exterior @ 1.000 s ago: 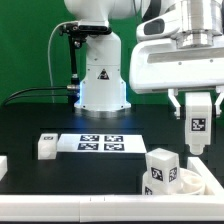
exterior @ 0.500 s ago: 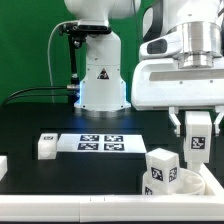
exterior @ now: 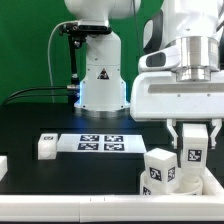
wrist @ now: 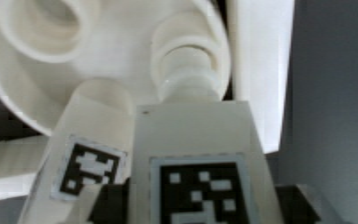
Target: Assemble stool
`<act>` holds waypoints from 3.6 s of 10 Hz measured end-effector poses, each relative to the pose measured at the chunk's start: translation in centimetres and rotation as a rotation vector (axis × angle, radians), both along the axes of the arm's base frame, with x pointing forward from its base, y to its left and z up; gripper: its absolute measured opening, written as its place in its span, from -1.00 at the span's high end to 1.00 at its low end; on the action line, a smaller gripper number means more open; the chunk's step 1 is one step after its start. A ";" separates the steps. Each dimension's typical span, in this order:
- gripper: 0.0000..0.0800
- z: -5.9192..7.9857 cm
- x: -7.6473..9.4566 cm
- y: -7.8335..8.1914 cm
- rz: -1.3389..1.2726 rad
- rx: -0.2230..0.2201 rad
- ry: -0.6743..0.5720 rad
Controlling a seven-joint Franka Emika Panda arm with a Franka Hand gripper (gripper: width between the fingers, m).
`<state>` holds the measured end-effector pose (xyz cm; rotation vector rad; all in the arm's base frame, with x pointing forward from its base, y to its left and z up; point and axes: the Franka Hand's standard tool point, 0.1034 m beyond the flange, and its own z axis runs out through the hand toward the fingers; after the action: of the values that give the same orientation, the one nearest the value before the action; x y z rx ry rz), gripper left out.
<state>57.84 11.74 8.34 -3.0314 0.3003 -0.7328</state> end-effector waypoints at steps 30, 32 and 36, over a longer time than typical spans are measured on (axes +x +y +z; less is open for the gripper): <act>-0.62 -1.5 0.1 1.3 -0.452 0.237 0.302; -0.57 -1.6 0.0 1.3 -0.475 0.244 0.302; 0.17 -1.7 0.0 1.1 -0.711 0.319 0.297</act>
Offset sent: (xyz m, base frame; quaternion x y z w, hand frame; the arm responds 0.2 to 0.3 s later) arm 0.0025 0.0075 -0.0100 -0.0002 0.0200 0.0083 0.9998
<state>57.83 12.86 6.62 -2.6793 1.3885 -0.1846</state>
